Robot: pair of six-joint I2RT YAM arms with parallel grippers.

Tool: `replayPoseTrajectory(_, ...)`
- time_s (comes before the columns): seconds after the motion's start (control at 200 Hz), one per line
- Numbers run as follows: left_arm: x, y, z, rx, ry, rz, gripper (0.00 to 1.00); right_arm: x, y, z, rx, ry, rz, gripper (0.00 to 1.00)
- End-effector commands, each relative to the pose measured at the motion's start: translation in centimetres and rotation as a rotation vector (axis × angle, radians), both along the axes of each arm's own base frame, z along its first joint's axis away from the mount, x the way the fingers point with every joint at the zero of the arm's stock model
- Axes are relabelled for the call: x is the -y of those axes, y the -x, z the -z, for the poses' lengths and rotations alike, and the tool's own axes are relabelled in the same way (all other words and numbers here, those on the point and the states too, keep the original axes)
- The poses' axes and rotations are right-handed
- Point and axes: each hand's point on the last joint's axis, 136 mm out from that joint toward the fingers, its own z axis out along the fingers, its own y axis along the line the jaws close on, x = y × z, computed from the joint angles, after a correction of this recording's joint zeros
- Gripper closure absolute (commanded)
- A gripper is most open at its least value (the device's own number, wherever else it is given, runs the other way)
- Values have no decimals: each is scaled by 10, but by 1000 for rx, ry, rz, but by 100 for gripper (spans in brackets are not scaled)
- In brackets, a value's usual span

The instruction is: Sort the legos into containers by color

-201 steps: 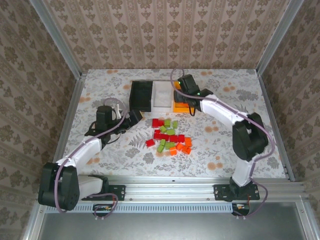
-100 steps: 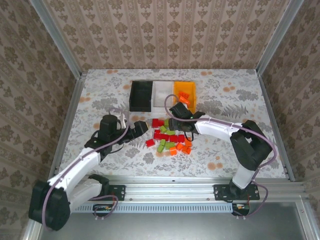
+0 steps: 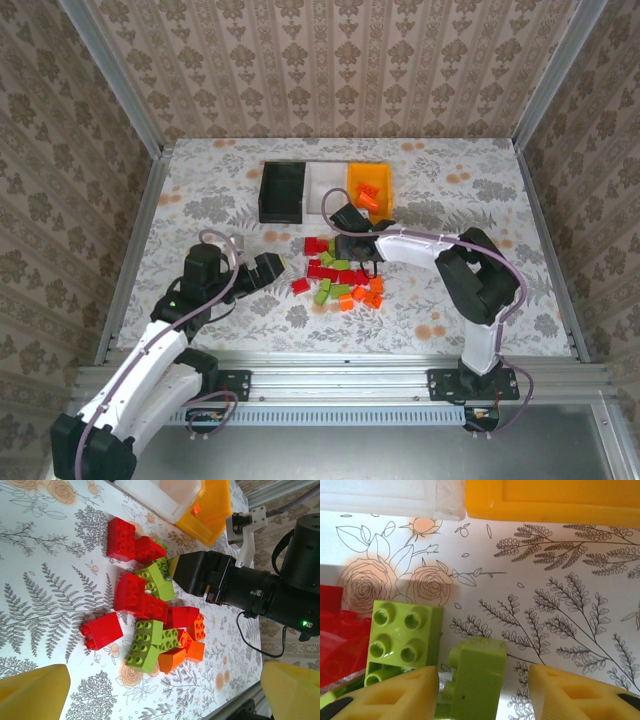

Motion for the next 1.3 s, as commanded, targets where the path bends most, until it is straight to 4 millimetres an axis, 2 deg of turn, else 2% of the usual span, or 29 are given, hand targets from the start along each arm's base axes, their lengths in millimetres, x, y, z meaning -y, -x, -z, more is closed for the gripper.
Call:
replayPoseTrajectory(0.0,-4,5,3,-24,-3,1,0,6,-7,1,-2,36,32,55)
replayPoseTrajectory(0.095,-5,4,2,-25,3,-2,0,9,-7,3,1,49,41,62)
replayPoseTrajectory(0.34,-5,6,4,-38,8,5,0,9,-8,11,-14,37,40,72)
replayPoseTrajectory(0.435,-6,8,6,-44,8,3,0,9,-8,7,-1,28,44,73)
replayPoseTrajectory(0.64,-15,12,10,-61,14,-32,0,11,-9,-16,29,31,32,73)
replayPoseTrajectory(0.815,-29,9,25,-102,0,-96,0,14,-12,-41,84,47,-2,73)
replayPoseTrajectory(1.0,-44,6,34,-148,-13,-160,0,1,-19,-69,125,7,-52,73)
replayPoseTrajectory(1.17,-58,-3,34,-161,-7,-239,0,-16,-35,-100,174,-41,-107,73)
replayPoseTrajectory(1.295,-69,-14,32,-166,-9,-294,0,-27,-58,-113,203,-77,-125,73)
